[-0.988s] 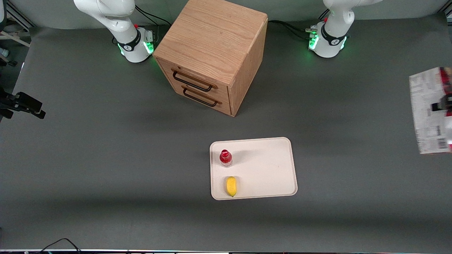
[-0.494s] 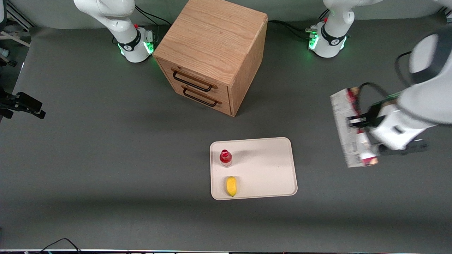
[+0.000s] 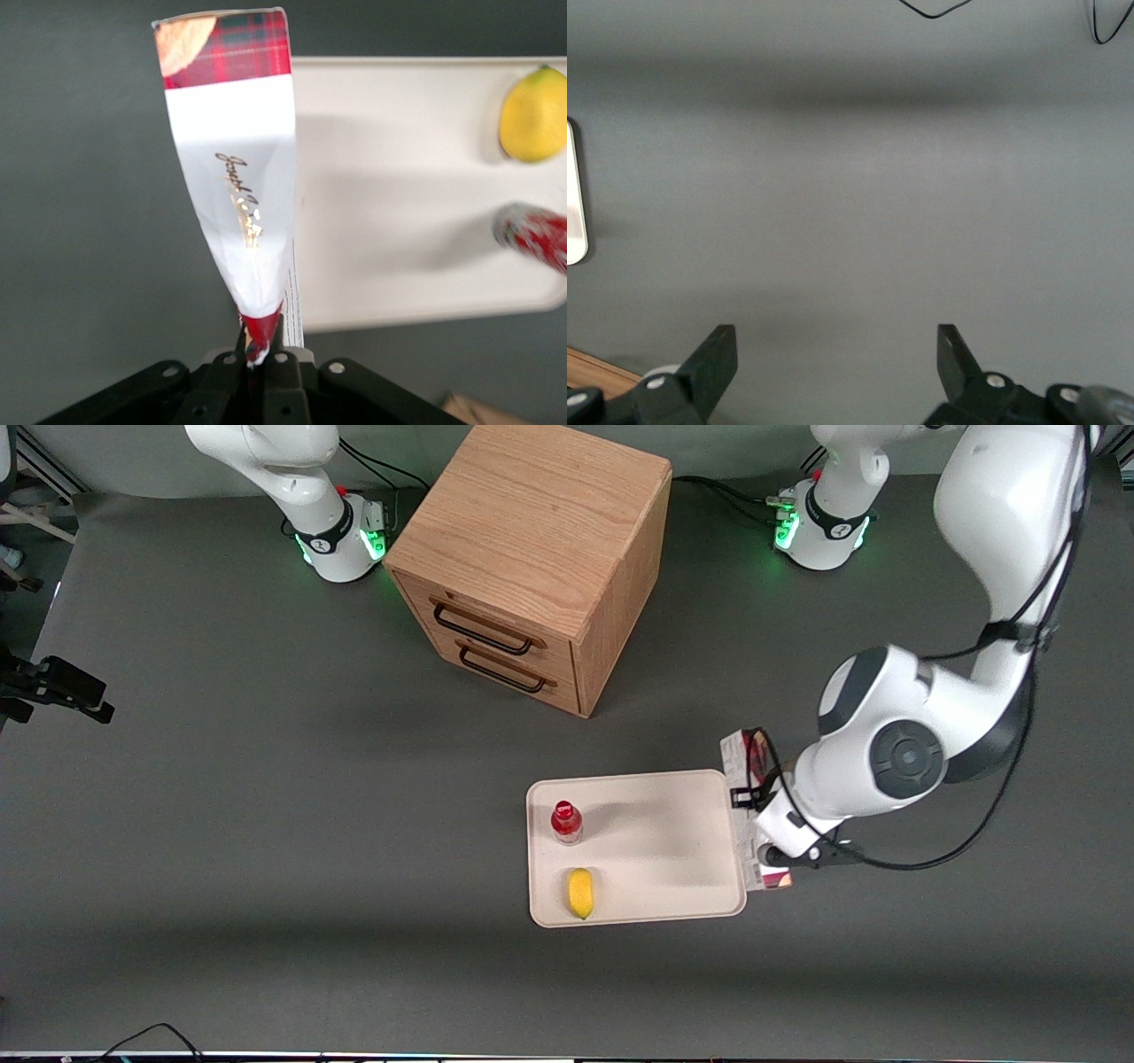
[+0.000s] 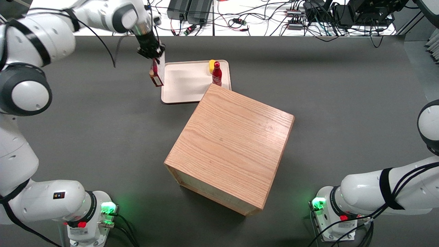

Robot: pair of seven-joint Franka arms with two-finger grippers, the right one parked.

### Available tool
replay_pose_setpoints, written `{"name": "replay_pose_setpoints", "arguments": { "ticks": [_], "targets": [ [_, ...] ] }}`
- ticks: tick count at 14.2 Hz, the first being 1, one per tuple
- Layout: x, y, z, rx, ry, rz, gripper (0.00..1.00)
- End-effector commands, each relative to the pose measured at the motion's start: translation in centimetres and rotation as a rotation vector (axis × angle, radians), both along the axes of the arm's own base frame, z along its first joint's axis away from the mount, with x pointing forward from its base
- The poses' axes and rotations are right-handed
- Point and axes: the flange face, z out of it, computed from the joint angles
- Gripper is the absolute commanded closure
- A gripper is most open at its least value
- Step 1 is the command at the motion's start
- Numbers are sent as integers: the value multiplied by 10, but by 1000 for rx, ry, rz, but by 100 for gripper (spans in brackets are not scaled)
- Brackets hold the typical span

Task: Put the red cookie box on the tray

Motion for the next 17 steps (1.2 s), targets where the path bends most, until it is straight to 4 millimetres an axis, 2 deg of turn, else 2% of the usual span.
{"name": "replay_pose_setpoints", "arguments": {
  "ticks": [1, 2, 4, 5, 6, 8, 11, 12, 13, 14, 16, 17],
  "targets": [
    [1, -14, -55, 23, -66, 4, 100],
    [0, -16, -71, 34, -75, 4, 100],
    [1, -21, -90, 45, -103, 2, 100],
    [1, -21, -97, 48, -107, -4, 33],
    [2, -19, -95, 50, -110, -4, 0],
    [7, -10, -73, 73, -100, 4, 0],
    [11, 4, -23, 137, -40, -2, 0],
    [11, 11, -2, 143, -14, 8, 0],
    [10, 20, 31, 132, -6, 19, 0],
    [6, 28, 55, 118, 8, -4, 0],
    [-6, 71, 113, 130, 30, -37, 0],
    [-14, 99, 146, 128, 35, -48, 0]
  ]
}}
